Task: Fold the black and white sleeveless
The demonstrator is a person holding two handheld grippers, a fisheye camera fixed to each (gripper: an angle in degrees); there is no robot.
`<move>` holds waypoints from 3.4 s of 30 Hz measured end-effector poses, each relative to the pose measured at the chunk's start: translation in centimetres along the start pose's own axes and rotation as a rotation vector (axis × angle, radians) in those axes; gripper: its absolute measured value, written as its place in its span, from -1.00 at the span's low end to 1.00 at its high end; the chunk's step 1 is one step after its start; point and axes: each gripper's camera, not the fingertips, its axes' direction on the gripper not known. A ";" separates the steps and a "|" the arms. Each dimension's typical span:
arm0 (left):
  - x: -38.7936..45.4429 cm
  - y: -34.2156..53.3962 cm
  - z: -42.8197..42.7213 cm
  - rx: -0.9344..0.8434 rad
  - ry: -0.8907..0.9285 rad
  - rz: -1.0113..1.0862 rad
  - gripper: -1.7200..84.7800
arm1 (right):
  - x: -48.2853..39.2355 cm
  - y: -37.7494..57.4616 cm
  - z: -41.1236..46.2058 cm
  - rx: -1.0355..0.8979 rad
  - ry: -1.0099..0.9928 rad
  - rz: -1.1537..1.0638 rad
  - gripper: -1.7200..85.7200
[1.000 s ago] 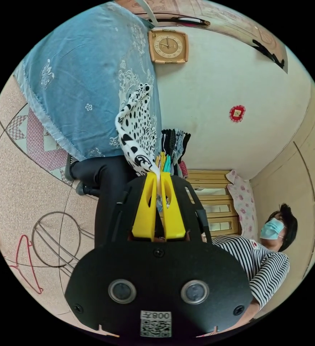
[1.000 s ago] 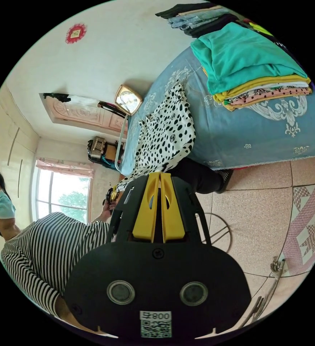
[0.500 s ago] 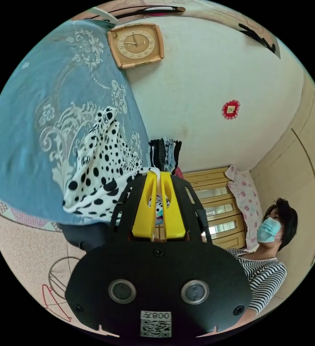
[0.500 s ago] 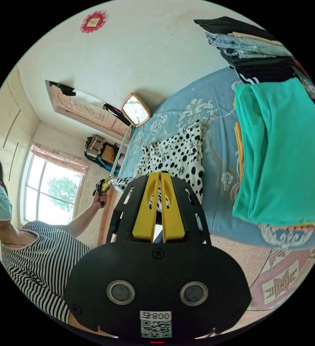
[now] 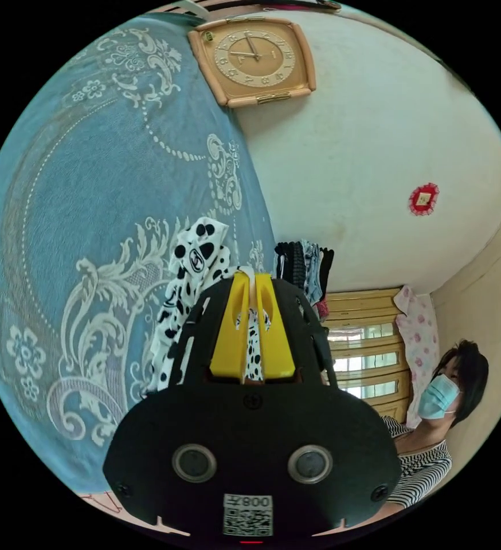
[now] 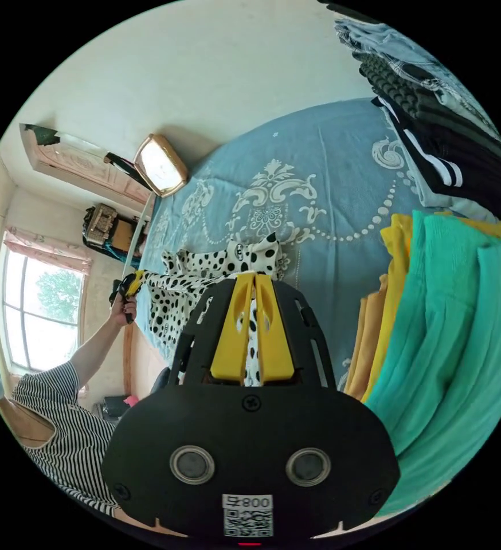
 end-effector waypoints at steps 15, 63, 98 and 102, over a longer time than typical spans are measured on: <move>-6.7 -9.2 7.9 0.045 -0.018 -0.065 -0.81 | 0.8 -15.1 10.1 -0.073 -0.030 0.057 -0.94; -4.0 -4.6 37.9 -0.222 -0.762 0.634 -0.94 | -27.8 -22.4 33.0 -0.027 0.324 -0.342 -0.95; -8.5 -4.2 21.4 -0.057 -0.712 0.553 -0.91 | -22.4 -7.3 24.3 0.044 0.426 -0.272 -0.96; -10.2 0.6 14.6 -0.037 -0.697 0.482 -0.83 | -20.0 -3.1 19.5 0.077 0.321 -0.230 -0.95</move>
